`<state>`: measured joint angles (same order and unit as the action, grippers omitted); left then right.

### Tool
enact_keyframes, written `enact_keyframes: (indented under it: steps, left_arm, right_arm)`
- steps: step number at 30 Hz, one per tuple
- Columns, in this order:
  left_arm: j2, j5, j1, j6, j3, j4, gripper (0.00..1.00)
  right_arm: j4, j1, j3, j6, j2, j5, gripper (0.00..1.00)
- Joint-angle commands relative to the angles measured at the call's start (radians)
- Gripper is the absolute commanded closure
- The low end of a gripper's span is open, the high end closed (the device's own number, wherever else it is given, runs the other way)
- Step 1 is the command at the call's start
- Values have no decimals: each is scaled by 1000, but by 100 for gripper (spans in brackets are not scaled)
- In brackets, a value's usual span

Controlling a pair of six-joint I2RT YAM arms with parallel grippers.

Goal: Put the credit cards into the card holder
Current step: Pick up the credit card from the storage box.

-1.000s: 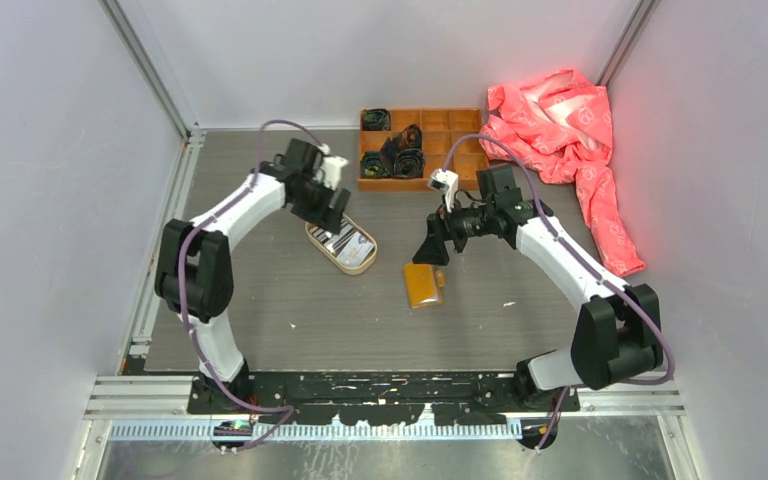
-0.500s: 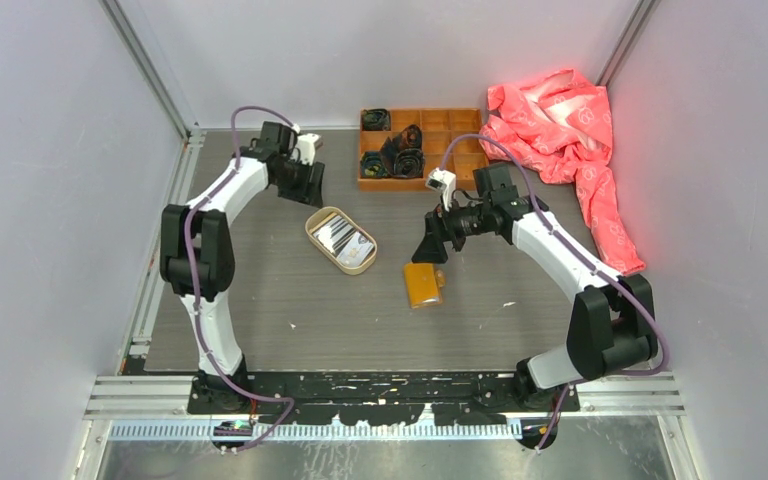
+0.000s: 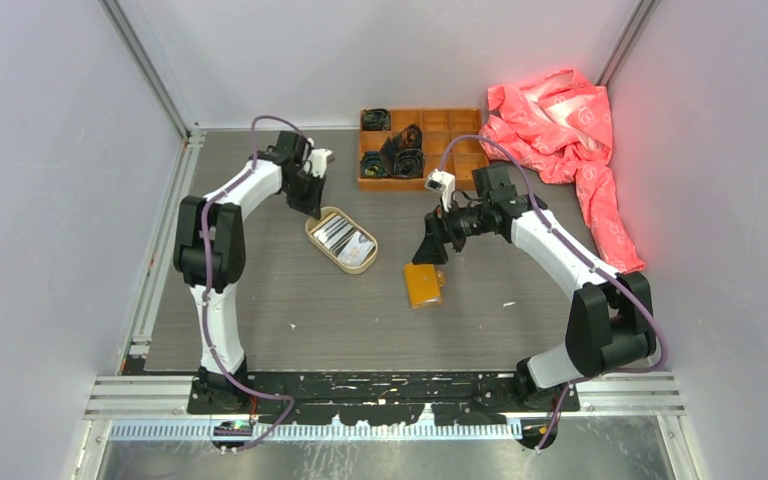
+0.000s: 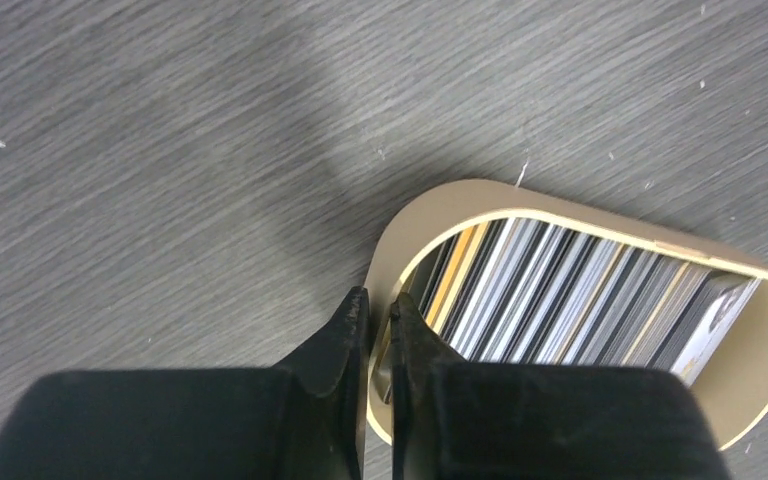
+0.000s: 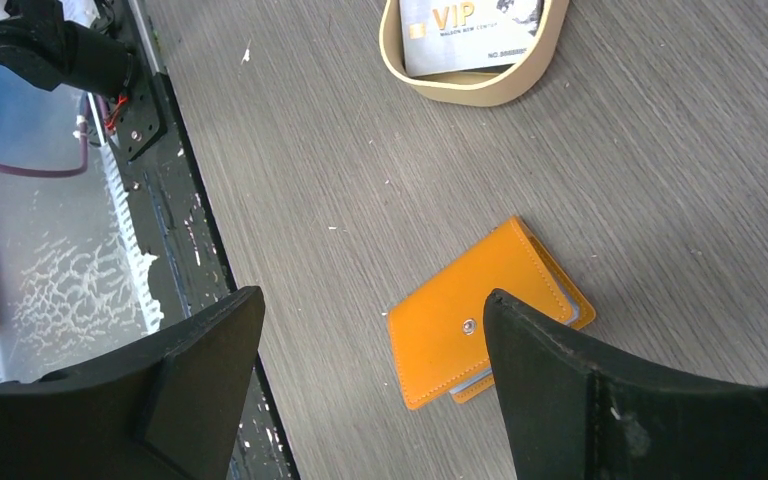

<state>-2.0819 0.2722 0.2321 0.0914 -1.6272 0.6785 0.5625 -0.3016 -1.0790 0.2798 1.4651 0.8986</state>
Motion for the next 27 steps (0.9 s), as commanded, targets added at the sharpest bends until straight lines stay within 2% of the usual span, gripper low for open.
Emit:
enact_keyframes:
  steps: [1,3,6,10,13,20,23,27]
  left_arm:
    - [29,-59,18,-20,-35,31,97]
    - [61,-112,33,-45,-15,33,100]
    - [146,-189,49,-170,45,27,100]
    - [276,-265,55,-373,202,-17,100]
    - [370,-318,79,-473,318,-88,100]
    - [429,-342,117,-578,426,-139,100]
    - [445,-330,116,-606,453,-149,88]
    - [538,-338,116,-628,508,-193,81]
  right_arm:
    - [0,-5,-45,17,-9,7,15]
    - [3,-5,-45,21,-10,3,15]
    - [6,-5,-45,27,-8,-1,15]
    - [7,-5,-44,27,-2,-2,15]
    - [7,-5,-42,27,0,-8,15]
    - [9,2,-39,33,-7,-20,15]
    - [11,5,-39,34,-12,-17,15]
    - [13,7,-39,36,-21,-11,15]
